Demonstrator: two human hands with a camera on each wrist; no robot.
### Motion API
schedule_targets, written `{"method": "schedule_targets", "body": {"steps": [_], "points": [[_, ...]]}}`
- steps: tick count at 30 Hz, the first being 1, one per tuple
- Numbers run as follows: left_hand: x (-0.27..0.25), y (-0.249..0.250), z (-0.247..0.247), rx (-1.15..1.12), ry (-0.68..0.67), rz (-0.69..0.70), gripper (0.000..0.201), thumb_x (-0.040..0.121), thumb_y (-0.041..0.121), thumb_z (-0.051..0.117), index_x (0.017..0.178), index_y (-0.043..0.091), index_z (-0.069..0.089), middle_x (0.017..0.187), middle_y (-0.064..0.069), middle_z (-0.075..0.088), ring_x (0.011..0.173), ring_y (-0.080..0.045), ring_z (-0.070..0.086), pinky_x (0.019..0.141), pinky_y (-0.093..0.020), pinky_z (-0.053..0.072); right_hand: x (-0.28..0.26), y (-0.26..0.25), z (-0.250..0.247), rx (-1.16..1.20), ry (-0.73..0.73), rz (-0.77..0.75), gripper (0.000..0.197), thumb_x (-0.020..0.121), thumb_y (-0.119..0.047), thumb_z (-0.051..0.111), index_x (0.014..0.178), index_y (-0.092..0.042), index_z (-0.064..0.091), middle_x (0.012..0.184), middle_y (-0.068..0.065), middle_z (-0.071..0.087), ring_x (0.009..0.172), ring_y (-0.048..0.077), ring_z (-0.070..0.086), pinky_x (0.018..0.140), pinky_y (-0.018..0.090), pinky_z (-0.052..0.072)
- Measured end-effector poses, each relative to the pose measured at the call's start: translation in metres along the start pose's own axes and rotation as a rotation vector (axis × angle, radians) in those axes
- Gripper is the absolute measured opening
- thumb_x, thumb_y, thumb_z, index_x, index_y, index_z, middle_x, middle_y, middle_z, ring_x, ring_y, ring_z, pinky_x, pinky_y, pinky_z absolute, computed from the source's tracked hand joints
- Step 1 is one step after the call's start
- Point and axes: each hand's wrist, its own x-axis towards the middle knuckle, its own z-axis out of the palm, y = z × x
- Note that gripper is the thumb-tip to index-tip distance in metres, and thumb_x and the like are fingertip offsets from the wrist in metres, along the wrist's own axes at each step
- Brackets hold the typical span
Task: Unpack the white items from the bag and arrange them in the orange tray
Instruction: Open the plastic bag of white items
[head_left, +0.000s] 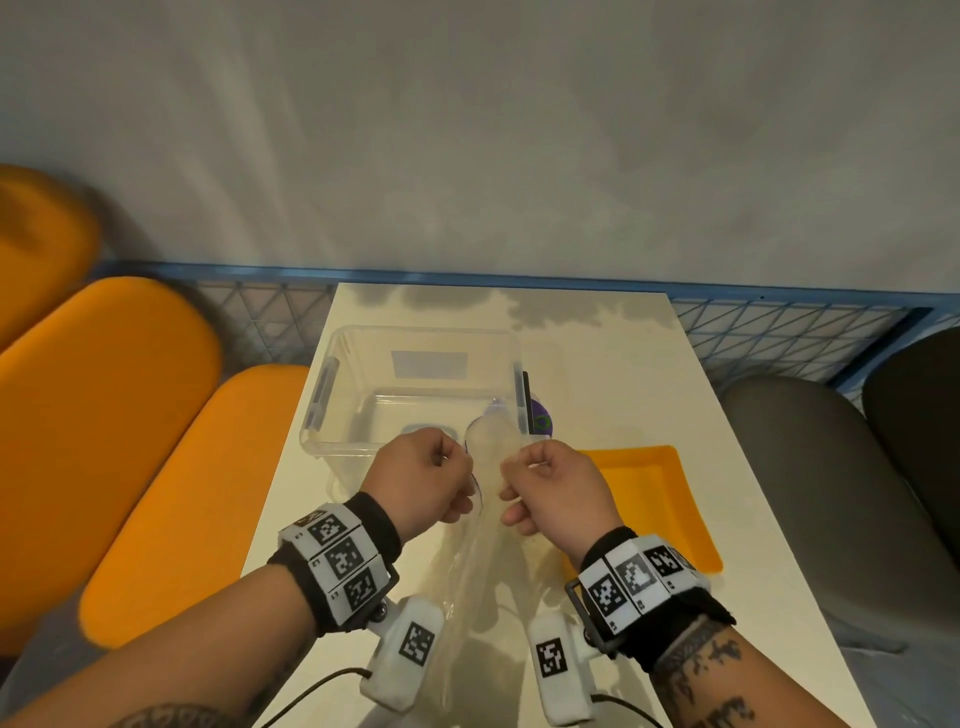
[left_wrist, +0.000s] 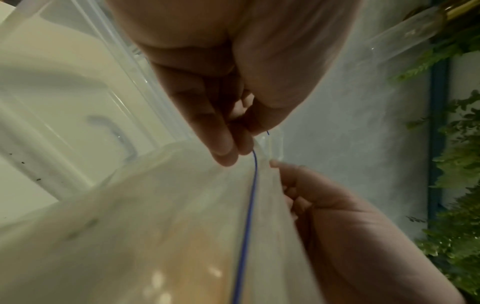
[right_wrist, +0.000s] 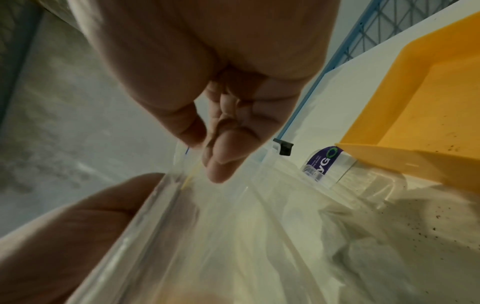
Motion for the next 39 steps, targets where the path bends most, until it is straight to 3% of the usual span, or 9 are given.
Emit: {"method": "schedule_targets", "body": {"steps": [4, 9, 16, 20, 22, 25, 32, 36, 39], "points": [[-0.005, 0.001, -0.002, -0.029, -0.008, -0.012, 0.011, 0.09, 0.017, 0.062, 0.086, 0.007, 0.065, 0.068, -0.006, 0.074, 0.058, -0.021, 0.071, 0.056, -0.032, 0.057, -0.006, -0.001, 0.007, -0.076, -0.175, 0.034, 0.01, 0.087, -0.013, 0.064, 0.091, -0.006, 0.06, 0.071, 0.007, 0.072, 0.057, 0.022, 0.068, 0.046, 0.026, 0.048], [-0.013, 0.001, -0.005, 0.049, -0.096, -0.061, 0.014, 0.084, 0.023, 0.071, 0.081, 0.009, 0.071, 0.076, -0.008, 0.075, 0.058, -0.014, 0.066, 0.053, -0.027, 0.051, -0.004, 0.0, 0.009, 0.003, -0.158, 0.015, 0.005, 0.089, -0.005, 0.063, 0.092, -0.006, 0.06, 0.07, 0.011, 0.07, 0.056, 0.021, 0.068, 0.049, 0.026, 0.052], [-0.014, 0.0, -0.013, 0.037, -0.01, -0.078, 0.016, 0.089, 0.015, 0.061, 0.081, 0.004, 0.071, 0.072, -0.002, 0.077, 0.058, -0.015, 0.071, 0.05, -0.025, 0.049, 0.001, 0.008, 0.005, 0.073, 0.019, 0.059, 0.006, 0.089, -0.008, 0.06, 0.094, -0.005, 0.058, 0.073, 0.013, 0.07, 0.056, 0.024, 0.067, 0.051, 0.03, 0.053], [-0.018, 0.002, -0.009, 0.007, -0.022, -0.065, 0.017, 0.09, 0.017, 0.062, 0.083, 0.003, 0.069, 0.072, -0.004, 0.075, 0.057, -0.017, 0.07, 0.049, -0.025, 0.049, -0.012, 0.002, 0.008, 0.031, -0.223, 0.104, 0.018, 0.09, -0.021, 0.066, 0.097, -0.006, 0.059, 0.072, 0.009, 0.07, 0.059, 0.025, 0.068, 0.049, 0.027, 0.052], [-0.021, 0.003, -0.007, -0.006, -0.04, -0.075, 0.017, 0.089, 0.019, 0.064, 0.083, 0.004, 0.069, 0.071, -0.004, 0.074, 0.056, -0.017, 0.068, 0.05, -0.027, 0.049, -0.014, 0.0, 0.01, 0.039, -0.27, 0.083, 0.014, 0.091, -0.017, 0.065, 0.094, -0.005, 0.059, 0.071, 0.009, 0.071, 0.058, 0.024, 0.068, 0.048, 0.026, 0.051], [-0.025, 0.002, -0.008, 0.037, -0.096, -0.107, 0.023, 0.086, 0.028, 0.07, 0.082, 0.006, 0.07, 0.068, -0.003, 0.072, 0.055, -0.016, 0.066, 0.048, -0.026, 0.049, -0.012, -0.001, 0.01, 0.083, -0.249, 0.063, 0.009, 0.091, -0.009, 0.063, 0.096, -0.004, 0.057, 0.072, 0.013, 0.07, 0.056, 0.021, 0.067, 0.049, 0.025, 0.053], [-0.027, -0.002, -0.017, 0.082, -0.057, -0.111, 0.019, 0.091, 0.017, 0.061, 0.079, 0.004, 0.069, 0.073, -0.003, 0.077, 0.058, -0.018, 0.072, 0.049, -0.025, 0.049, -0.008, 0.009, 0.007, 0.134, -0.079, 0.104, 0.009, 0.091, -0.01, 0.062, 0.092, -0.004, 0.055, 0.071, 0.014, 0.066, 0.053, 0.023, 0.065, 0.049, 0.027, 0.052], [-0.03, -0.001, -0.015, 0.051, -0.069, -0.094, 0.021, 0.092, 0.017, 0.059, 0.081, 0.002, 0.067, 0.075, -0.007, 0.077, 0.059, -0.021, 0.072, 0.05, -0.026, 0.049, -0.016, 0.005, 0.005, 0.07, -0.257, 0.14, 0.024, 0.091, -0.027, 0.068, 0.098, -0.007, 0.058, 0.076, 0.01, 0.07, 0.061, 0.026, 0.068, 0.049, 0.026, 0.052], [-0.033, 0.001, -0.012, 0.013, -0.088, -0.101, 0.019, 0.091, 0.018, 0.062, 0.084, 0.001, 0.068, 0.074, -0.009, 0.075, 0.058, -0.021, 0.07, 0.051, -0.028, 0.051, -0.019, 0.003, 0.009, 0.057, -0.326, 0.114, 0.014, 0.09, -0.015, 0.066, 0.097, -0.005, 0.059, 0.074, 0.011, 0.071, 0.061, 0.024, 0.068, 0.049, 0.024, 0.051]]}}
